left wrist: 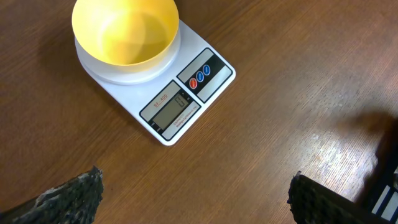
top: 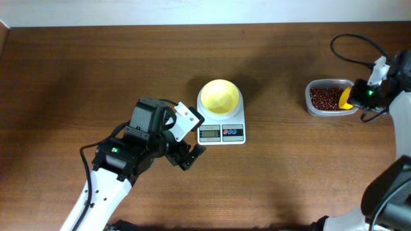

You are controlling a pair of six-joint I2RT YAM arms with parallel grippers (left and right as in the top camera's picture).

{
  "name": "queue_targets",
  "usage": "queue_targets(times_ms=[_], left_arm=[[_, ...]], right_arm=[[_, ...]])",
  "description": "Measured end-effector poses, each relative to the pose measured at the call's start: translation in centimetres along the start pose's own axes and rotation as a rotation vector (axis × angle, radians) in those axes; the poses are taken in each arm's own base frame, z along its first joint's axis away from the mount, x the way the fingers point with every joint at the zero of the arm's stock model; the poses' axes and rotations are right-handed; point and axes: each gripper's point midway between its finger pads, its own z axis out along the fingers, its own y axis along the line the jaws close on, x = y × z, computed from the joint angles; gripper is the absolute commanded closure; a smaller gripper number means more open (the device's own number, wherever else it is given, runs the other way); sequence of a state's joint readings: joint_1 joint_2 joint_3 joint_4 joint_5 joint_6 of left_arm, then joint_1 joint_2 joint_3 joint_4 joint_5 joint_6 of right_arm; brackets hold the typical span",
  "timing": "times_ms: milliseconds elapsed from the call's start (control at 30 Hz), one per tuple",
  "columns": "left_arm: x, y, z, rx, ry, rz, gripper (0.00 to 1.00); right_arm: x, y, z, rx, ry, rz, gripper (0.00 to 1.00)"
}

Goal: Scoop item into bowl and weigh 50g on scale
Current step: 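Move the yellow scoop with the right gripper down into the bean tub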

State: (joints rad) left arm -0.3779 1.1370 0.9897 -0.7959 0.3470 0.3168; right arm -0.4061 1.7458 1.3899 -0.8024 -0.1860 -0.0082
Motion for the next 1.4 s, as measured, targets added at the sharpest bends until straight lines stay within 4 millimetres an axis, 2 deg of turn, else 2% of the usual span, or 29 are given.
queue_targets(times_ms=[67, 233, 433, 833, 1033, 1400], left_arm=[[0.0, 0.0, 0.0, 0.000, 0.000, 0.000, 0.01], [0.0, 0.0, 0.0, 0.000, 0.000, 0.000, 0.01], [0.0, 0.0, 0.0, 0.000, 0.000, 0.000, 0.01], [0.0, 0.0, 0.0, 0.000, 0.000, 0.000, 0.01], [0.0, 0.0, 0.0, 0.000, 0.000, 0.000, 0.01], [0.0, 0.0, 0.0, 0.000, 0.000, 0.000, 0.01]], right_arm=[[0.0, -0.1, 0.8, -0.001, 0.007, -0.002, 0.96], [0.3, 0.0, 1.3, -0.013, 0.025, 0.001, 0.96], [1.3, 1.0, 2.7, -0.091, 0.077, 0.000, 0.96], [2.6, 2.5, 3.0, -0.184, 0.128, -0.015, 0.96], [4.8, 3.5, 4.0, -0.264, 0.165, -0.019, 0.96], [4.9, 4.2, 4.0, -0.333, 0.152, -0.004, 0.96]])
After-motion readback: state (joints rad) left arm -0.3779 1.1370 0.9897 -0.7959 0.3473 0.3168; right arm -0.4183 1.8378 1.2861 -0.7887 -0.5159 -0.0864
